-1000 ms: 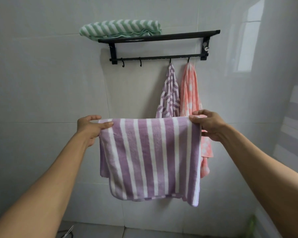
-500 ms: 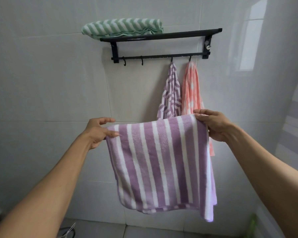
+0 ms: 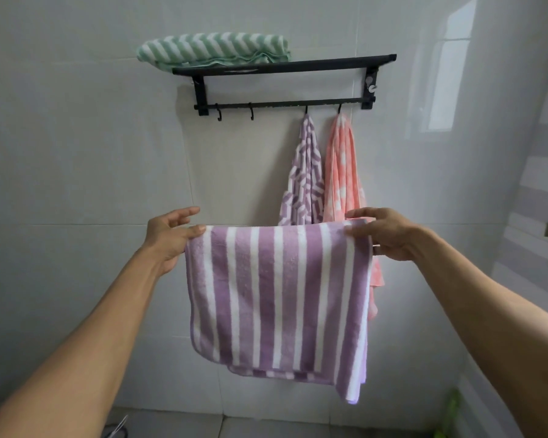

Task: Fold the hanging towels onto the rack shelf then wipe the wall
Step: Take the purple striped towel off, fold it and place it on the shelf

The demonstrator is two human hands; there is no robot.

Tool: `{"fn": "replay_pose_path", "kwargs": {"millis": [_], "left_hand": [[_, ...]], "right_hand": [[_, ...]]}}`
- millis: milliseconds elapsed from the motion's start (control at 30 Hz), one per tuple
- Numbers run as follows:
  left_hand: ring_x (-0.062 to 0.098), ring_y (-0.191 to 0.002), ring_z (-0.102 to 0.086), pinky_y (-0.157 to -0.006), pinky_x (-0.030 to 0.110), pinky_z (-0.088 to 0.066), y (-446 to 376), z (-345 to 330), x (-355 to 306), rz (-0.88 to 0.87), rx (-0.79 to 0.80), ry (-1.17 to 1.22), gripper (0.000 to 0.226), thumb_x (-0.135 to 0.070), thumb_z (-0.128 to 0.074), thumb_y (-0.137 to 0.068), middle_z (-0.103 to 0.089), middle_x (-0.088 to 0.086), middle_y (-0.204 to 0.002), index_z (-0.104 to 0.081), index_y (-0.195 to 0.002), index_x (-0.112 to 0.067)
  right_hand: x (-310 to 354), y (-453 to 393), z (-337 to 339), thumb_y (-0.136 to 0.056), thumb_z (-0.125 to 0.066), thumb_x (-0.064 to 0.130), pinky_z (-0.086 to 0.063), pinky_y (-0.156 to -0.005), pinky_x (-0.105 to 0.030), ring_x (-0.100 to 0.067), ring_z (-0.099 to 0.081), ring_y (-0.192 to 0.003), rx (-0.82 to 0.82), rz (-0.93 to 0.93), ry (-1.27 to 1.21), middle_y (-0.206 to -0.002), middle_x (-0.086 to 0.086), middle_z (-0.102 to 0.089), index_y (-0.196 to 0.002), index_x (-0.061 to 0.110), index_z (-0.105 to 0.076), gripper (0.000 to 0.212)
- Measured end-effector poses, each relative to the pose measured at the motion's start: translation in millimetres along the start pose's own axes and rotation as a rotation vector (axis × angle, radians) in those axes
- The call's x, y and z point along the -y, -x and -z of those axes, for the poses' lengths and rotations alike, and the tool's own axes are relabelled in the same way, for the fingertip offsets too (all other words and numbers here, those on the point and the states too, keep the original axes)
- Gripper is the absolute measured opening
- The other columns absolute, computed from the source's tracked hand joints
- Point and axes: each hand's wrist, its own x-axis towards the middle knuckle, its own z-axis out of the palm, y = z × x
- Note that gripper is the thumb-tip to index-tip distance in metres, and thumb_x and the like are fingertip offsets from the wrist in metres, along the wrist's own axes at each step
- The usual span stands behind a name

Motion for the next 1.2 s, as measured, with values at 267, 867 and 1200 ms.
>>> {"fn": "replay_pose_path", "kwargs": {"millis": [267, 867, 1200], "left_hand": [[0.026, -0.090, -0.069, -0.080, 0.028, -0.061, 5.7, 6.8, -15.8, 0.081, 0.108, -0.115, 0.060, 0.006, -0.088, -0.050, -0.072, 0.020, -0.104, -0.069, -0.106, 0.009], [0.024, -0.081, -0.068, -0.083, 0.038, -0.057, 0.7, 26.4, -24.9, 0.003, 0.155, -0.492, 0.030, -0.009, -0.091, -0.065, -0.074, 0.013, -0.090, -0.074, -0.089, -0.002], [0.028, -0.072, -0.076, -0.065, 0.039, -0.062, 31.7, 19.3, 20.1, 0.275, 0.024, -0.001, 0.042, -0.028, -0.084, -0.075, -0.077, 0.019, -0.086, -0.071, -0.098, 0.005]], "right_hand": [[-7.1, -0.4, 2.6, -0.089, -0.076, 0.010, -0.057, -0.067, -0.034, -0.021, -0.063, -0.078, 0.016, -0.016, 0.085, -0.096, -0.009, -0.069, -0.106, 0.017, -0.071, 0.020], [2.8, -10.7, 7.1, -0.095, -0.068, 0.011, -0.053, -0.097, -0.046, -0.029, -0.062, -0.114, 0.088, 0.052, 0.341, -0.123, -0.013, -0.067, -0.113, 0.007, -0.068, 0.019], [-52.6, -5.7, -18.3, -0.065, -0.093, 0.043, -0.058, -0.093, -0.050, -0.030, -0.071, -0.100, 0.034, -0.077, -0.018, -0.116, -0.016, -0.073, -0.115, 0.001, -0.064, 0.071]]}}
